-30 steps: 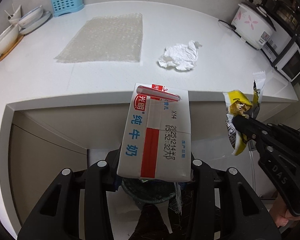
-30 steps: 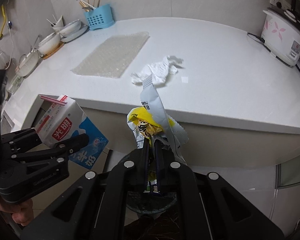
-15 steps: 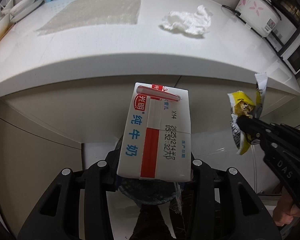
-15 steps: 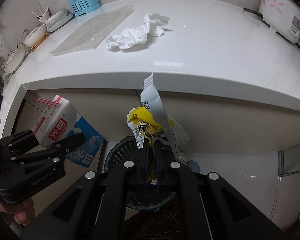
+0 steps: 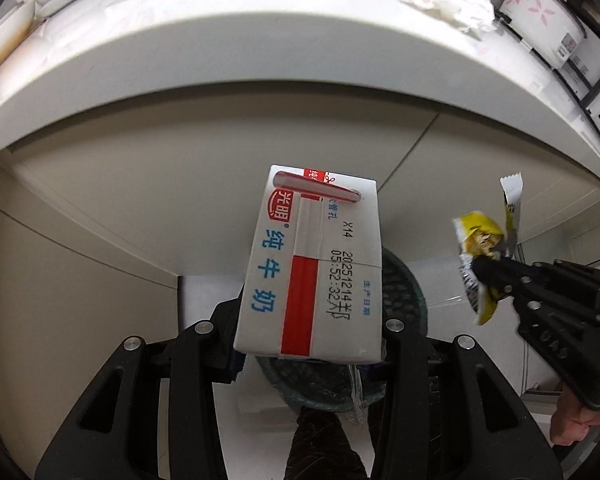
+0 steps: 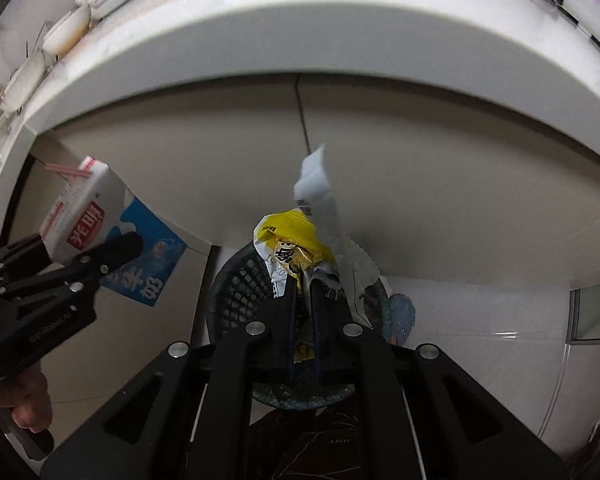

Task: Collect trash
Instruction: 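Carry the milk carton with the left tool while the right tool carries the snack bag over the wastebasket, then open the right tool to drop the snack bag while the left tool drops the milk carton into the wastebasket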

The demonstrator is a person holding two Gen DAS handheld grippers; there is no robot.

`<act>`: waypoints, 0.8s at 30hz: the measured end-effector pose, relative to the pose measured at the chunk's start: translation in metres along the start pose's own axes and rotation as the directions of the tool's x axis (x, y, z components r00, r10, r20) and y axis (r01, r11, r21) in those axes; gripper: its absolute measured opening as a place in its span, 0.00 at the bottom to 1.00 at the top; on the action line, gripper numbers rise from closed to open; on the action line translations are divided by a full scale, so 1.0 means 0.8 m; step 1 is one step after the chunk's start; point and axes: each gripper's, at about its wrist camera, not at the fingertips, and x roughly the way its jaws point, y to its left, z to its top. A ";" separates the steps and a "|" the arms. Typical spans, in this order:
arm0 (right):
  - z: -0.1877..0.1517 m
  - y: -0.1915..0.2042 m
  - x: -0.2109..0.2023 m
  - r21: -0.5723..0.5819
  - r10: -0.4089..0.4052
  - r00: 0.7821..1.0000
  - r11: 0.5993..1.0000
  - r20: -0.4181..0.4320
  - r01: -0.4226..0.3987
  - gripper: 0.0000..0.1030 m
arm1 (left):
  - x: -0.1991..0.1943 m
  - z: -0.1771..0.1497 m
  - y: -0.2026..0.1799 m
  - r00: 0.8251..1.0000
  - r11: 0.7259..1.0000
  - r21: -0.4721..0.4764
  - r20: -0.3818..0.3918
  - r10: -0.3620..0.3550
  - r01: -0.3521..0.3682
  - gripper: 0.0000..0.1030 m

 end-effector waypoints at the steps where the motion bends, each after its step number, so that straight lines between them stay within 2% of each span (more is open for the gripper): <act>1: -0.002 0.003 0.007 -0.011 -0.001 1.000 1.000 -0.010 0.001 0.07 | 0.001 0.000 0.001 1.000 1.000 0.001 -0.002 0.003 -0.003 0.39; 8: -0.006 0.019 0.052 -0.050 0.007 0.997 0.999 -0.079 -0.011 0.10 | 0.010 0.000 0.010 1.000 1.000 -0.019 -0.017 0.007 -0.007 0.39; 13: -0.009 0.023 0.067 -0.049 0.014 0.995 0.999 -0.099 -0.019 0.15 | 0.012 -0.003 0.016 1.000 0.999 -0.032 -0.024 0.006 -0.007 0.39; 15: -0.009 0.022 0.070 -0.056 0.009 0.995 0.998 -0.104 -0.015 0.18 | 0.011 -0.004 0.016 1.000 0.999 -0.033 -0.028 0.007 -0.008 0.39; 17: -0.010 0.023 0.074 -0.058 0.008 0.994 0.998 -0.110 -0.014 0.26 | 0.016 0.005 0.009 0.999 0.999 -0.034 -0.031 0.009 -0.010 0.39; 21: -0.012 0.023 0.077 -0.057 0.006 0.994 0.998 -0.110 -0.013 0.32 | 0.019 0.012 0.009 0.999 0.999 -0.039 -0.034 0.012 -0.014 0.39; 24: -0.013 0.020 0.078 -0.048 0.003 0.995 0.999 -0.102 -0.008 0.40 | 0.021 0.009 0.011 0.999 0.999 -0.040 -0.033 0.012 -0.013 0.39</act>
